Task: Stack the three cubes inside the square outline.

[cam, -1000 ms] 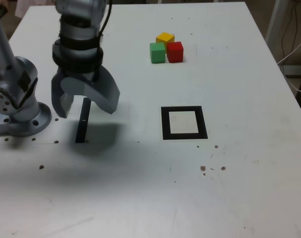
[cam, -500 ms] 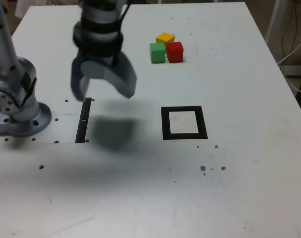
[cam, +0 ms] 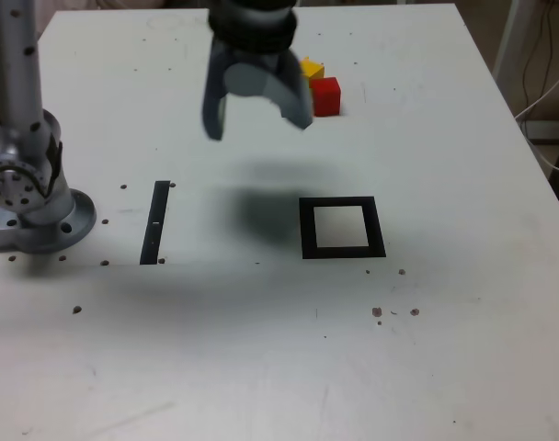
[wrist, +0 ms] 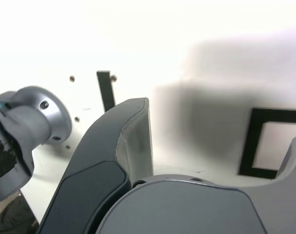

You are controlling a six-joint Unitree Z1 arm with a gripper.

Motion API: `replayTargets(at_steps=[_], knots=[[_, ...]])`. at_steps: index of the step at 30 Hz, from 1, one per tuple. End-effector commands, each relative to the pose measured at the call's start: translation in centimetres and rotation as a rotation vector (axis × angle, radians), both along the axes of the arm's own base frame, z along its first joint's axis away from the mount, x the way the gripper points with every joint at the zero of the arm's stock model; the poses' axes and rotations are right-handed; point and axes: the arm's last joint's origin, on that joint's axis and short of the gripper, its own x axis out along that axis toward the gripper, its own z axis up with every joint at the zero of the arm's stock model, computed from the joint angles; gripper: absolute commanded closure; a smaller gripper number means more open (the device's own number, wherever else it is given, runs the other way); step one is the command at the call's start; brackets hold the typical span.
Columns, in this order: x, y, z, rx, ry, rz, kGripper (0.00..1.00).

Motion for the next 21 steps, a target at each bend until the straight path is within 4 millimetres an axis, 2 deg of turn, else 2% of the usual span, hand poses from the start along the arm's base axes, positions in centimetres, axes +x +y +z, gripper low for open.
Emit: replayTargets(at_steps=[1,14,21], knots=[[0.8,0.9,0.2,0.005,0.001,0.008,0.0],[6.2,6.4,1.0,-0.003,-0.018,0.101,0.0],[8.8,9.3,0.7,-0.006,-0.031,0.149,0.0]])
